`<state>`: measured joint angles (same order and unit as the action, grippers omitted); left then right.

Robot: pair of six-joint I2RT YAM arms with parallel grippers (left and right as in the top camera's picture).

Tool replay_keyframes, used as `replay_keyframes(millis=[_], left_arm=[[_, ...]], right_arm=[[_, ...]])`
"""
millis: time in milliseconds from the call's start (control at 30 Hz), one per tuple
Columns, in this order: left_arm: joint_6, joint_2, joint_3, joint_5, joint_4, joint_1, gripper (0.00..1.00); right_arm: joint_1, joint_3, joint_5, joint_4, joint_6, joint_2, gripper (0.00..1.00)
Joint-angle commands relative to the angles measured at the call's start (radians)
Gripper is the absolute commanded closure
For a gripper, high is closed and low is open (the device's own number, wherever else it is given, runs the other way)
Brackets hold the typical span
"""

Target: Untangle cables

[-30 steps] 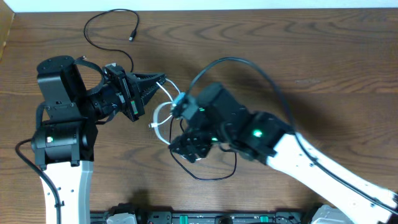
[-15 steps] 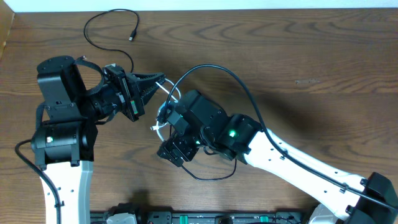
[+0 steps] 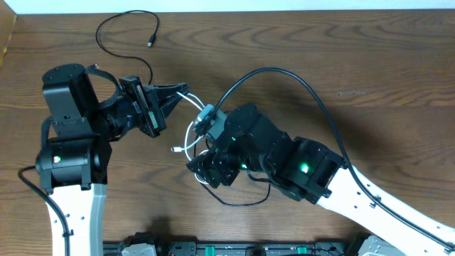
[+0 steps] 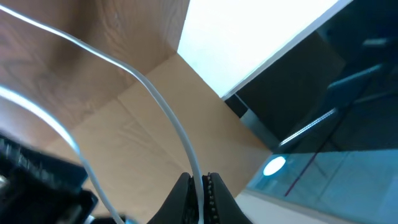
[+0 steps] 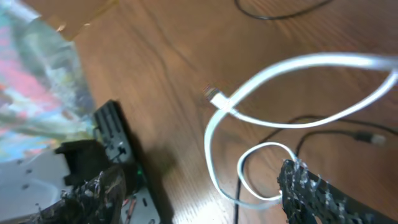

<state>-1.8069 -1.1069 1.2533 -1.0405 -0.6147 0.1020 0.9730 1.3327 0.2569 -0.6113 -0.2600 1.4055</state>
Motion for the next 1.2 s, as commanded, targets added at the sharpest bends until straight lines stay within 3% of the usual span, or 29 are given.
replay_keyframes(millis=[0,233,667,800,933,1167], left_arm=[[-0.108,0.003,0.019,0.006,0.002,0.005,0.93],[-0.234,0.003,0.019,0.005,0.003,0.005,0.92],[-0.256,0.003,0.019,0.006,0.003,0.005,0.92],[-0.256,0.003,0.019,0.005,0.003,0.005,0.93],[-0.256,0.003,0.019,0.005,0.003,0.005,0.92],[-0.256,0.003,0.019,0.005,0.003,0.005,0.92]], right_arm=[[0.018,-0.008,-0.133,-0.01,-0.082,0.016,0.24],[0.024,-0.008,-0.166,0.009,-0.171,0.067,0.3],[0.095,-0.008,-0.177,0.108,-0.193,0.102,0.44],[0.102,-0.008,-0.243,0.099,-0.196,0.104,0.55],[0.102,-0.009,-0.251,0.098,-0.196,0.124,0.57],[0.102,-0.009,-0.251,0.1,-0.218,0.166,0.72]])
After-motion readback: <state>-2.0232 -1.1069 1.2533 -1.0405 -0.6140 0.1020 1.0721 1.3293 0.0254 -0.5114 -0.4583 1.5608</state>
